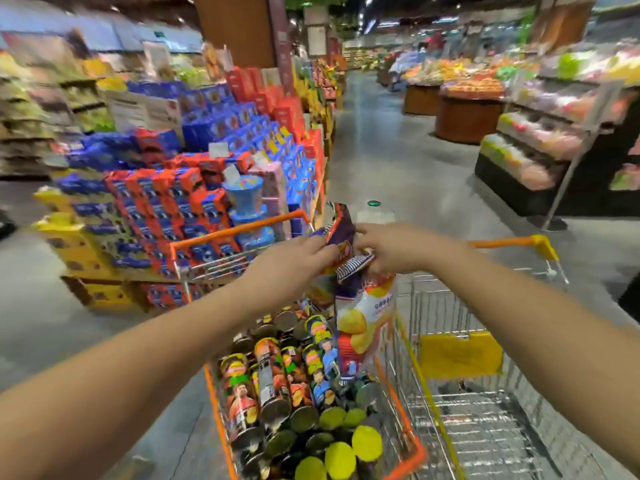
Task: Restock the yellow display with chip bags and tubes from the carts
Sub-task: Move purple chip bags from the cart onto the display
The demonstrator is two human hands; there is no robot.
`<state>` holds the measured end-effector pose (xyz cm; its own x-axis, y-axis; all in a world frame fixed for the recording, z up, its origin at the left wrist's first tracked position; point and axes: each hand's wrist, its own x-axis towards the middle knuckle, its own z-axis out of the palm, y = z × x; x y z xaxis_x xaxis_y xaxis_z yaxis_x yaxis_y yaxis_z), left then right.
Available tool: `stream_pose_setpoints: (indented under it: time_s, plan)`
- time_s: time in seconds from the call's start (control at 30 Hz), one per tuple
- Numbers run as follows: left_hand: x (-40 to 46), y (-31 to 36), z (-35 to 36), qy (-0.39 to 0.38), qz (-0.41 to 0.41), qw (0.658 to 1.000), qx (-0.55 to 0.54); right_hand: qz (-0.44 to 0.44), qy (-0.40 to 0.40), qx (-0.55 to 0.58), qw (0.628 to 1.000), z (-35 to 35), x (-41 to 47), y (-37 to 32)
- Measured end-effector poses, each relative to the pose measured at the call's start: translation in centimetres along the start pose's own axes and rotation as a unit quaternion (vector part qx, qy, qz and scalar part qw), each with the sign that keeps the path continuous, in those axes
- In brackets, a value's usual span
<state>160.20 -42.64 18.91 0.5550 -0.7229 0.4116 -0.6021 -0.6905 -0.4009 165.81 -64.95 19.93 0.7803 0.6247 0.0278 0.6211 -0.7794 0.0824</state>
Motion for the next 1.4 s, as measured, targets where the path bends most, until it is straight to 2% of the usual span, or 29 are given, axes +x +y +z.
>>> stream_pose_setpoints:
  time_s: [0.07, 0.17, 0.33, 0.43, 0.5, 0.53, 0.57, 0.63, 0.77, 0.87, 1.03, 1.23, 1.4]
  plan:
    - [-5.4, -1.6, -2.4, -0.025, -0.038, 0.999, 0.017, -0.054, 0.01, 0.023, 0.998, -1.2, 2.7, -5.4]
    - [-14.6, -3.4, -6.3, -0.065, -0.156, 0.986, -0.003, -0.128, 0.031, 0.041, 0.99, -2.7, 5.9, -14.7]
    - [-28.5, -3.2, -13.9, -0.045, -0.418, 0.907, -0.028, -0.208, 0.071, 0.098, 0.971, -3.5, 8.4, -30.6]
    - [-37.5, -2.1, -18.7, 0.034, -0.542, 0.84, -0.011, -0.273, 0.075, 0.109, 0.953, -3.9, 8.1, -41.1]
    - [-43.2, -1.1, -22.0, 0.065, -0.642, 0.763, -0.031, -0.314, 0.09, 0.107, 0.939, -4.3, 7.3, -47.6]
    - [-43.8, -1.4, -22.4, 0.057, -0.674, 0.736, -0.038, -0.319, 0.09, 0.099, 0.938, -4.5, 7.1, -48.5]
    - [-49.7, 0.6, -25.9, 0.036, -0.723, 0.69, -0.016, -0.372, 0.093, 0.092, 0.919, -4.3, 5.8, -55.5]
    - [-51.2, 0.5, -27.2, -0.005, -0.74, 0.672, -0.002, -0.378, 0.081, 0.092, 0.917, -4.5, 5.5, -57.5]
    - [-58.4, 3.7, -33.2, -0.05, -0.775, 0.627, 0.057, -0.454, 0.088, 0.063, 0.885, -4.8, 2.6, -67.3]
    - [-62.3, 5.4, -36.6, -0.061, -0.772, 0.626, 0.084, -0.493, 0.086, 0.043, 0.865, -5.4, 0.9, -72.5]
    - [-68.8, 7.4, -42.6, -0.074, -0.787, 0.6, 0.122, -0.537, 0.107, 0.05, 0.835, -7.7, -1.1, -79.6]
    - [-75.1, 9.1, -49.4, -0.137, -0.801, 0.547, 0.199, -0.515, 0.144, 0.067, 0.842, -10.0, -1.4, -87.1]
    - [-80.9, 10.0, -53.6, -0.204, -0.828, 0.478, 0.21, -0.522, 0.176, 0.115, 0.827, -11.6, -1.8, -94.9]
